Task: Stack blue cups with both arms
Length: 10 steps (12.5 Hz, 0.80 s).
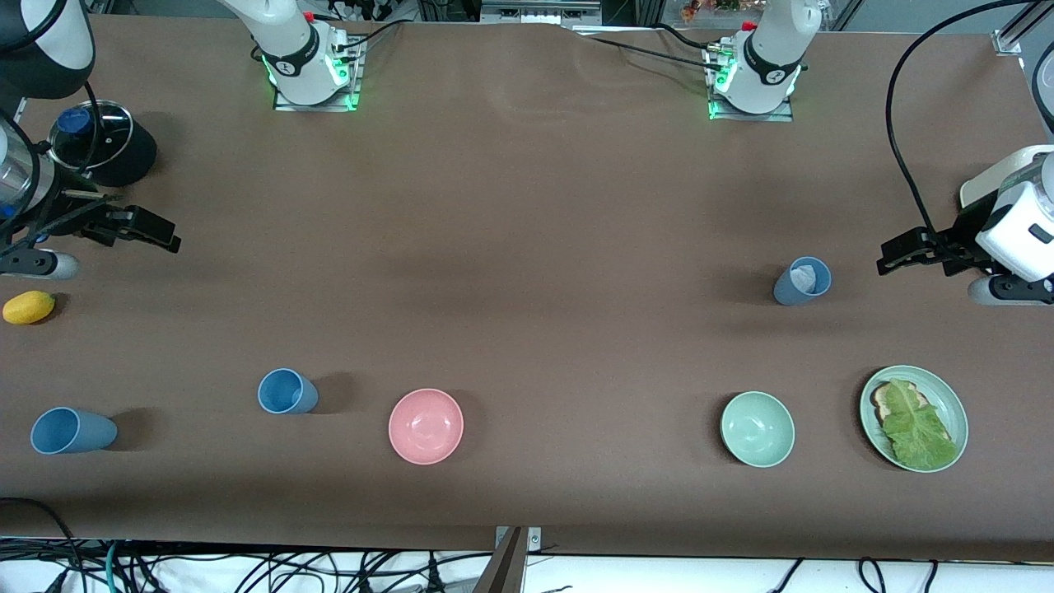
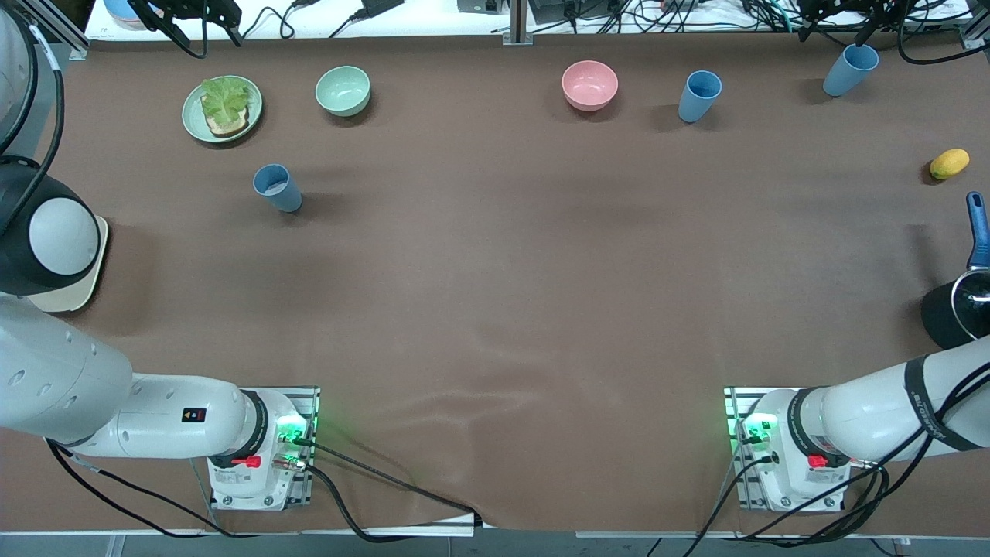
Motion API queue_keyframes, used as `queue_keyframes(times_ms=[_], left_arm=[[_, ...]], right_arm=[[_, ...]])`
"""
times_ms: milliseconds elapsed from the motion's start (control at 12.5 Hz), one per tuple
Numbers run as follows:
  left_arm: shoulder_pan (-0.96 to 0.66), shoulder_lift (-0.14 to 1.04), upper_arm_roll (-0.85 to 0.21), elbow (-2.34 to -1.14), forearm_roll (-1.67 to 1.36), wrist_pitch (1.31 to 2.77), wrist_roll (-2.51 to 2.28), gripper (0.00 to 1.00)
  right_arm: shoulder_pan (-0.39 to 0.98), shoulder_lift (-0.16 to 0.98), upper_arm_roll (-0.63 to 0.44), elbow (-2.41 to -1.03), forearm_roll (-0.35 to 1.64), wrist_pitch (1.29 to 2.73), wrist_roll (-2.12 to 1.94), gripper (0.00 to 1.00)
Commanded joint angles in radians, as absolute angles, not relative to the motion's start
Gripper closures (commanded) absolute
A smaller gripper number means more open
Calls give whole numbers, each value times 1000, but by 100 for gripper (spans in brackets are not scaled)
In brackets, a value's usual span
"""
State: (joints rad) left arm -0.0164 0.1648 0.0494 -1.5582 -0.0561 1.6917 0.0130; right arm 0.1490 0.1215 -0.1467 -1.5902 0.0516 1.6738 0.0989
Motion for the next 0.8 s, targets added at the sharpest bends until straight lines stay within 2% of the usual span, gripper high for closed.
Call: queue_keyframes(times_ms=[0, 722], left_arm=[[-6, 169, 43, -1542, -89, 1690, 32, 0], [-5, 175, 43, -1542, -92, 1687, 32, 0]], right_arm=[[149, 127, -144, -1569, 41, 1667, 94, 0], [149, 127, -144, -1569, 41, 1667, 92, 0]])
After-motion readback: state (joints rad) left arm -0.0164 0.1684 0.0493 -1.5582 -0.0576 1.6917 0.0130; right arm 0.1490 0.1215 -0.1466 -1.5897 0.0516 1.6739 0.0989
